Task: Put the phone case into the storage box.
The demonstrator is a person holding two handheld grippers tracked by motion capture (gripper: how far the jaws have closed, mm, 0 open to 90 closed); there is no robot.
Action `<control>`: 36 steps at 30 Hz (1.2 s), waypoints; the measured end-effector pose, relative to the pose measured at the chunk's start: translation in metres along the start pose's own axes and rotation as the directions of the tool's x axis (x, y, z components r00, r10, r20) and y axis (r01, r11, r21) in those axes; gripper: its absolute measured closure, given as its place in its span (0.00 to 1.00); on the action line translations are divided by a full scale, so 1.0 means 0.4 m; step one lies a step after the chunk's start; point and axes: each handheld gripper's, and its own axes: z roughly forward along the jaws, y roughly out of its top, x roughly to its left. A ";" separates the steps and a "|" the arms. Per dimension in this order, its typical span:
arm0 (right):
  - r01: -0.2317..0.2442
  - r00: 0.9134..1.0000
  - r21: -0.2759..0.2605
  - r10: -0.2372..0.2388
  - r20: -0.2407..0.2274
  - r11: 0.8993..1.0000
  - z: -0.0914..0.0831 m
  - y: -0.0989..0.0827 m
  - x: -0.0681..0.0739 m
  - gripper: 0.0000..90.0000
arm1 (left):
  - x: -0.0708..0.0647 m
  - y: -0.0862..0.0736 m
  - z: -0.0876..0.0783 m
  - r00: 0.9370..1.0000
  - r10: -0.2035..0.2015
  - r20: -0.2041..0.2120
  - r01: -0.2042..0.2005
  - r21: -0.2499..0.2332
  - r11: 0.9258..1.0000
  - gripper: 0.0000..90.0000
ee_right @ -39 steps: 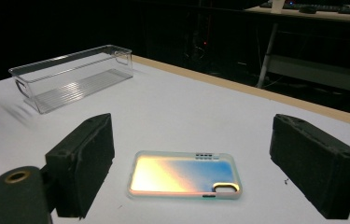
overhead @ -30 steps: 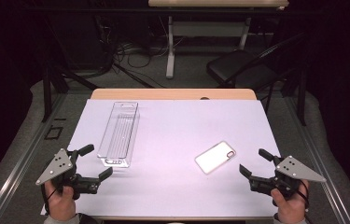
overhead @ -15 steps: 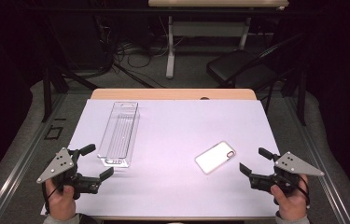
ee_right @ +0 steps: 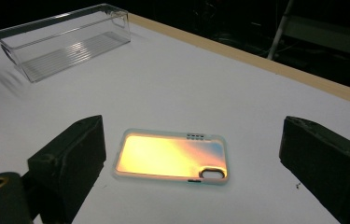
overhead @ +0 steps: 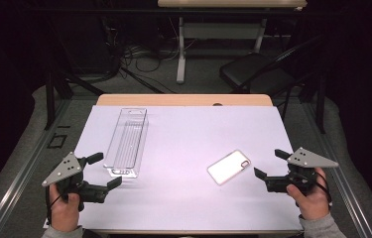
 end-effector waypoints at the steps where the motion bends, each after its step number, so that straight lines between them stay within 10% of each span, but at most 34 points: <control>1: 0.005 1.000 0.012 -0.005 -0.003 1.000 0.005 0.004 -0.002 0.07 | 0.002 0.002 0.003 1.000 -0.002 0.004 0.002 0.006 1.000 0.00; 36: -0.020 0.999 0.282 0.028 -0.024 0.959 0.143 0.085 -0.031 0.17 | 0.043 0.109 0.074 0.999 -0.025 -0.033 0.028 0.106 0.994 0.02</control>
